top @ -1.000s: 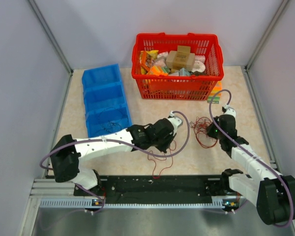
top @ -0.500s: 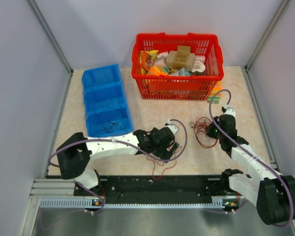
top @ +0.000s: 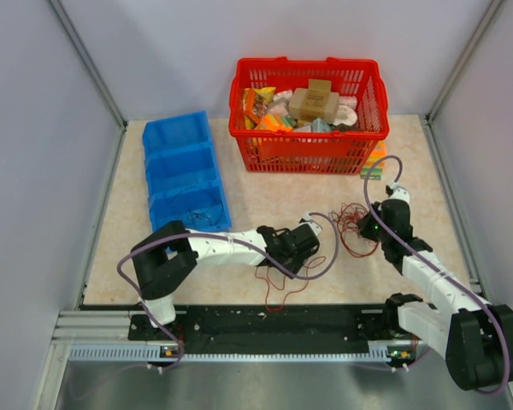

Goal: Untangle the cables

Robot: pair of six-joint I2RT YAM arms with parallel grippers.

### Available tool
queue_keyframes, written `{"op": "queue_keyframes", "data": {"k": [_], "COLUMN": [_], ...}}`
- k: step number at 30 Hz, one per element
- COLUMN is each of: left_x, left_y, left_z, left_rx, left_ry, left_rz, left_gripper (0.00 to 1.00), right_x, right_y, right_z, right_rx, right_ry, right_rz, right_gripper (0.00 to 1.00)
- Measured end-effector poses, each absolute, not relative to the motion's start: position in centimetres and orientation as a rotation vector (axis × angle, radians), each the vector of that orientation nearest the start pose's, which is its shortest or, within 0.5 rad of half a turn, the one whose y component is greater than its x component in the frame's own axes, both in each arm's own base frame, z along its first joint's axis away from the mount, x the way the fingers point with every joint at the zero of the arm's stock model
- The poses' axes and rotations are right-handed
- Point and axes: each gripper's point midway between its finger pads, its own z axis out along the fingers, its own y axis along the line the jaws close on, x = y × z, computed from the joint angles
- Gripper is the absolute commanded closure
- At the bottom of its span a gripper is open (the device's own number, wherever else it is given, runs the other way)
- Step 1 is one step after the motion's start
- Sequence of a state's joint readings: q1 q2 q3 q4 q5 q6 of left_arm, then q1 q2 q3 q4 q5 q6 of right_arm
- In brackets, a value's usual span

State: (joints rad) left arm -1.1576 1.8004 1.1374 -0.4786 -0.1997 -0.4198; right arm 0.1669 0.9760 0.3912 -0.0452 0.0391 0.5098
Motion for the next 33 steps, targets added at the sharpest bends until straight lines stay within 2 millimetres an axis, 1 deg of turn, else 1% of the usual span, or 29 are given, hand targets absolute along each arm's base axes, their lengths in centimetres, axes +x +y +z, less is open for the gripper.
{"op": "queue_keyframes", "data": {"k": [3,4,5,6,7,8,10,11,14,17,18,20,23,26,28,31,33], "left_x": [17.0,17.0,17.0,17.2,17.3,17.4,17.6,17.8,18.4,18.7,18.7,18.6,18.7,18.9,19.1,19.3,19.6], "left_y": [-34.3,-34.3,-34.3,-34.3,-34.2,-34.2,-34.3,-34.2,-34.0,-33.4,-32.8,-32.2,-32.4,-33.4,-34.6,-36.7,-38.6], "left_z": [2.6,2.6,2.6,2.7,2.7,2.7,2.8,2.8,2.9,3.8,4.7,6.0,9.6,12.5,13.7,14.4,14.2], "left_rx": [0.919,0.921,0.921,0.919,0.918,0.917,0.909,0.908,0.898,0.878,0.864,0.853,0.82,0.795,0.787,0.794,0.806], "left_ry": [2.516,2.513,2.508,2.504,2.499,2.495,2.484,2.478,2.456,2.423,2.401,2.38,2.309,2.254,2.228,2.216,2.21], "left_rz": [-0.233,-0.23,-0.224,-0.215,-0.208,-0.204,-0.197,-0.19,-0.154,-0.144,-0.153,-0.17,-0.255,-0.337,-0.392,-0.452,-0.492], "left_gripper": [0.53,0.51,0.47,0.46,0.51,0.59,0.89,0.99,1.0,1.0,1.0,1.0,1.0,1.0,1.0,1.0,0.99], "right_x": [28.4,28.3,28.4,28.3,28.3,28.3,28.3,28.3,28.3,28.2,28.1,28.1,28.3,28.3,28.4,28.4,28.4], "right_y": [6.2,6.3,6.3,6.3,6.3,6.4,6.4,6.4,6.5,6.5,6.5,6.6,6.6,6.7,6.7,6.7,6.7], "right_z": [7.0,7.0,7.0,7.0,7.0,7.0,7.0,7.0,7.0,6.8,6.8,6.8,7.0,7.0,7.1,7.1,7.1], "right_rx": [0.399,0.397,0.397,0.396,0.395,0.394,0.392,0.391,0.39,0.389,0.389,0.386,0.385,0.382,0.382,0.382,0.381], "right_ry": [2.185,2.186,2.186,2.187,2.187,2.188,2.189,2.189,2.19,2.194,2.194,2.191,2.182,2.179,2.178,2.177,2.177], "right_rz": [0.337,0.34,0.341,0.343,0.346,0.347,0.351,0.352,0.355,0.357,0.357,0.361,0.366,0.369,0.37,0.372,0.373], "right_gripper": [1.0,1.0,1.0,1.0,1.0,1.0,1.0,1.0,1.0,1.0,1.0,1.0,1.0,1.0,1.0,1.0,1.0]}}
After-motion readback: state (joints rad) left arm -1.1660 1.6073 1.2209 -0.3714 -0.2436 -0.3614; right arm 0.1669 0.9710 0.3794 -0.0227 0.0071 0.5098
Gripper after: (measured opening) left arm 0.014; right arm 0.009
